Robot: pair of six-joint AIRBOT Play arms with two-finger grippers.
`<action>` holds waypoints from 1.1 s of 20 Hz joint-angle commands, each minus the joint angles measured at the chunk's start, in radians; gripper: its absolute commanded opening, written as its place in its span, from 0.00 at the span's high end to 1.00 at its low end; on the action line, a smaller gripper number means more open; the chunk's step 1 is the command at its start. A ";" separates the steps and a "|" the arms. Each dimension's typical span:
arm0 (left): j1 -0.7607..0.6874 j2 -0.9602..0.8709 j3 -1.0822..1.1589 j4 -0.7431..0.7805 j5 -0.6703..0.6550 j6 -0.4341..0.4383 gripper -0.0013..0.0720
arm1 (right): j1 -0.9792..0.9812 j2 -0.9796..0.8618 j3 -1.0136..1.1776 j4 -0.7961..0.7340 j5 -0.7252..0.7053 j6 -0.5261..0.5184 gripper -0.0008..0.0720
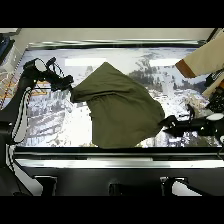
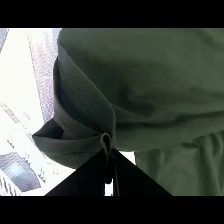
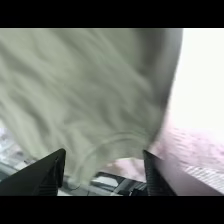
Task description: Fold the clothes and pants, and hang the long-sleeved shirts on hangers.
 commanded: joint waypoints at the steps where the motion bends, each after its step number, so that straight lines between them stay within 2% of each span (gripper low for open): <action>1: -0.001 0.000 0.000 -0.001 -0.005 0.000 0.96 | -0.004 0.019 -0.106 0.002 -0.108 -0.036 0.23; 7: -0.001 -0.001 0.000 0.000 -0.004 0.000 0.96 | -0.002 0.018 -0.108 0.083 -0.196 -0.039 0.26; 10: -0.001 -0.001 0.000 0.000 0.000 0.000 0.96 | 0.101 0.018 -0.111 0.089 -0.239 -0.031 0.26; 11: -0.001 -0.001 0.000 0.000 0.000 0.000 0.96 | 0.149 0.018 -0.111 0.072 -0.269 0.007 0.31; 12: -0.001 0.000 0.000 0.000 0.000 0.000 0.96 | 0.187 0.019 -0.111 0.061 -0.295 0.036 0.47; 14: -0.001 -0.001 0.000 0.000 0.000 0.000 0.96 | 0.219 0.019 -0.108 0.069 -0.325 0.061 0.92; 16: 0.000 0.000 0.000 0.000 -0.001 0.000 0.96 | 0.217 0.032 -0.077 0.085 -0.329 0.067 0.95; 17: 0.001 0.000 0.000 0.000 -0.002 0.000 0.96 | 0.216 0.042 -0.027 0.053 -0.336 0.106 0.95; 19: 0.008 0.000 0.000 0.001 -0.018 0.000 0.96 | 0.175 0.043 0.132 -0.062 -0.361 0.276 0.95; 21: 0.017 0.000 0.000 0.001 -0.050 0.000 0.96 | 0.113 0.023 0.337 -0.143 -0.439 0.372 0.95; 22: 0.021 0.000 0.000 0.001 -0.065 0.000 0.96 | 0.092 -0.014 0.439 -0.158 -0.460 0.388 0.95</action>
